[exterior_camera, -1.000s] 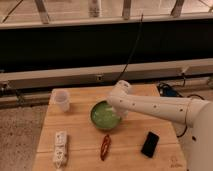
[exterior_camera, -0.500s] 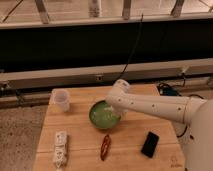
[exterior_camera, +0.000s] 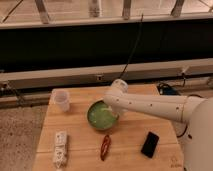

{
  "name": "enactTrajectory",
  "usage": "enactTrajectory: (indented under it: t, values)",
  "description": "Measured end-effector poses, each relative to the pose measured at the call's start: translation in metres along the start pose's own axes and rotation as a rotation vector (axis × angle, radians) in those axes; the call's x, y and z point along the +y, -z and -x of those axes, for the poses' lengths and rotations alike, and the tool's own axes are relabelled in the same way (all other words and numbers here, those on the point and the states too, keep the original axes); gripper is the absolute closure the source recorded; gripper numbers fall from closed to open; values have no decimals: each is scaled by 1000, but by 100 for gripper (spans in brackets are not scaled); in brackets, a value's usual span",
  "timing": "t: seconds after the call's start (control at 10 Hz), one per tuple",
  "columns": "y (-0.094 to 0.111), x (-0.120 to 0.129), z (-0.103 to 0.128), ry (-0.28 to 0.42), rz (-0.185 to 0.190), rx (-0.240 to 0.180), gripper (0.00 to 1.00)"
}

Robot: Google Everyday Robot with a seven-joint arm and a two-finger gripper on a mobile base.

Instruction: Drag the ceramic bowl in a circle

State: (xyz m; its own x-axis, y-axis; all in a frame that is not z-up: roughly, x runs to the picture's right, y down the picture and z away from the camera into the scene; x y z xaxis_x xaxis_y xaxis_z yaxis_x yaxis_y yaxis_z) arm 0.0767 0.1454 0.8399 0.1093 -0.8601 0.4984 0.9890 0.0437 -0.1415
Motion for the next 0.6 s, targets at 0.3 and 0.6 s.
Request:
enactTrajectory:
  t: [0.3, 0.6]
  values:
    - [1, -7, 1, 62, -5, -2, 100]
    - [3, -11, 5, 119, -9, -4, 100]
